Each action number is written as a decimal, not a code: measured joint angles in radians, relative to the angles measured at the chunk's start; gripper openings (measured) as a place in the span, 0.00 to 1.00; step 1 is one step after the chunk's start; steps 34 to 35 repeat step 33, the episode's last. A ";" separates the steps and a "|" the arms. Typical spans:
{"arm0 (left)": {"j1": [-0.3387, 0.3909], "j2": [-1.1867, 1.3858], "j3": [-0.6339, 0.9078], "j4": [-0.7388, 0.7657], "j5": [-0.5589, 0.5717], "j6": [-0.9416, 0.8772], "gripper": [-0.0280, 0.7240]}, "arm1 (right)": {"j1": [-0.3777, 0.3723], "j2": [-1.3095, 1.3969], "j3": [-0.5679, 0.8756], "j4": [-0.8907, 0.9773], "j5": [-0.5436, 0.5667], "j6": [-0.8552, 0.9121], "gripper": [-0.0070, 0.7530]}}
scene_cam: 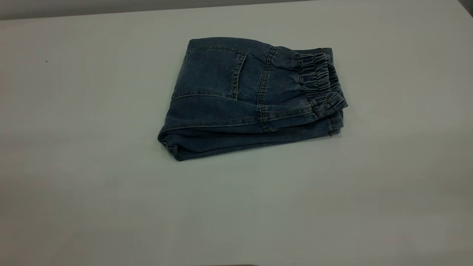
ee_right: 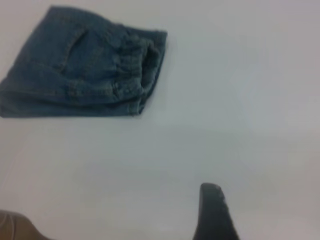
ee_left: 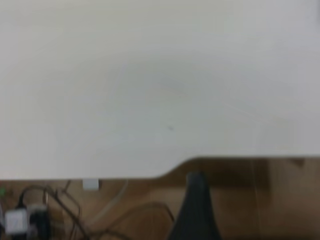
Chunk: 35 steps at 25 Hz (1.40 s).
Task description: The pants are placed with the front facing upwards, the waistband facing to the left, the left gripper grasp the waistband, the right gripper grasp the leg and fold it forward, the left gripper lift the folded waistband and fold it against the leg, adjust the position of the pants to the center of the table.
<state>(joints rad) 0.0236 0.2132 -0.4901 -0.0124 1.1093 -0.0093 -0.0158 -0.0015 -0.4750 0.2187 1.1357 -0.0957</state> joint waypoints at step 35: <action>0.009 -0.231 0.000 0.000 0.018 0.001 0.77 | 0.000 -0.009 0.000 0.006 0.001 0.000 0.52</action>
